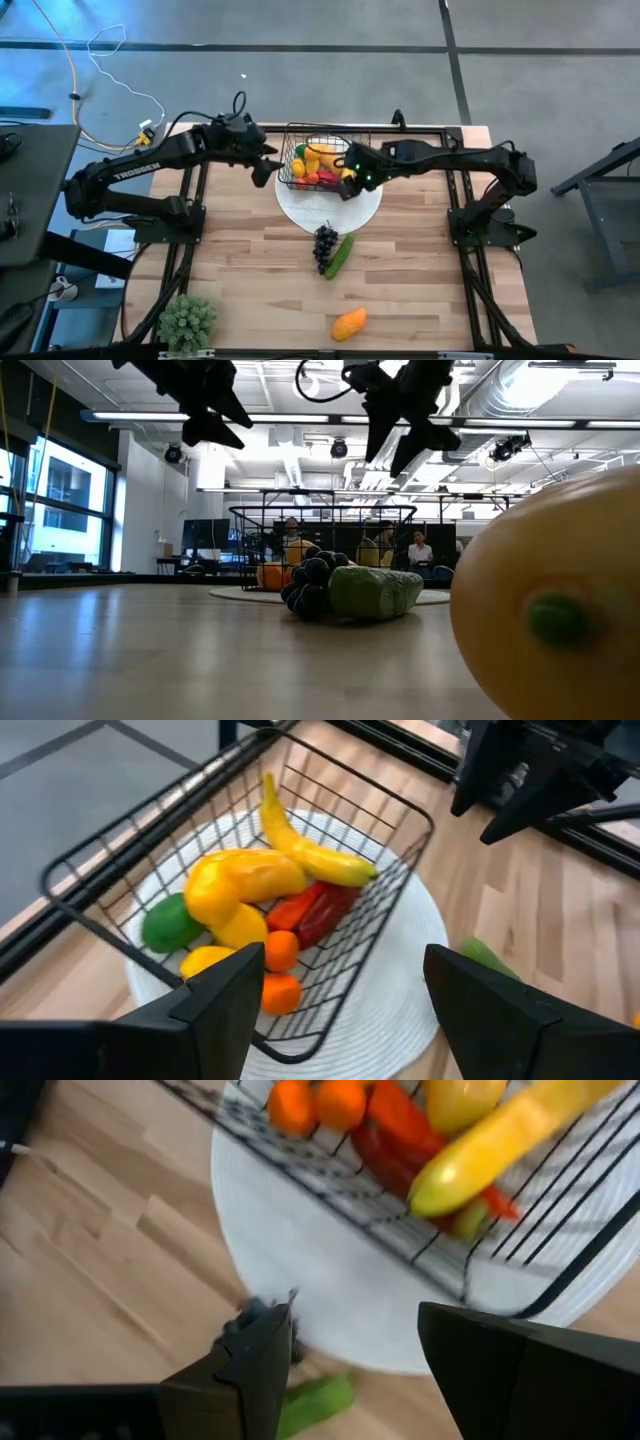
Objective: Build produce basket
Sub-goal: Put the green cucumber into the black wire basket
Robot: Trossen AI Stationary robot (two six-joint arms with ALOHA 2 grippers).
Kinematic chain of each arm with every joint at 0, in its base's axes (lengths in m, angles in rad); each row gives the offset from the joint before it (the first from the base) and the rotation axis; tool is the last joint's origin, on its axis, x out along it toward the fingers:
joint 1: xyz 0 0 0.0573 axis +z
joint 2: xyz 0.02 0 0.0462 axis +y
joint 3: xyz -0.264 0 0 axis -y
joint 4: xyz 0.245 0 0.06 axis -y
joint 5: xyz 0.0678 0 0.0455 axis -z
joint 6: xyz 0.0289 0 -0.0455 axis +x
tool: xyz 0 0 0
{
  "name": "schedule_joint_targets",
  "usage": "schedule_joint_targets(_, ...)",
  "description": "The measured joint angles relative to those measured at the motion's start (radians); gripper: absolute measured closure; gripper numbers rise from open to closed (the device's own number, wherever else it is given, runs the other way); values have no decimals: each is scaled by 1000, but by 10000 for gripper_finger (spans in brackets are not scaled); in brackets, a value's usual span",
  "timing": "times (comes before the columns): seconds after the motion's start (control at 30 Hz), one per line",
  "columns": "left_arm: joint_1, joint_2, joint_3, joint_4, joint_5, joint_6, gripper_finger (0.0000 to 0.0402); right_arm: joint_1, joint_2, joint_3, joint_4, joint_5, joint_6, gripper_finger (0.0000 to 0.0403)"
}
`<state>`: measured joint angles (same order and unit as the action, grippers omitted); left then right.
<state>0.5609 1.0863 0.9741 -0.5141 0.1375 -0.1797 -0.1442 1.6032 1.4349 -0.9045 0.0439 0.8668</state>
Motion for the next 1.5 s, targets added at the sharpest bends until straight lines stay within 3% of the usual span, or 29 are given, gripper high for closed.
schedule_joint_targets(0.3,-76,0,0,-51,-4,-29,138,136,0,-9,-24,2,241,203)
schedule_joint_targets(0.53,-120,1,0,-72,-24,-49,138,234,9,-10,-28,65,388,193)
schedule_joint_targets(0.97,-191,2,0,-129,-124,-53,138,345,110,-11,-29,86,735,174)
schedule_joint_targets(1.5,-236,2,0,-148,-187,-17,138,370,311,-11,66,25,860,174)
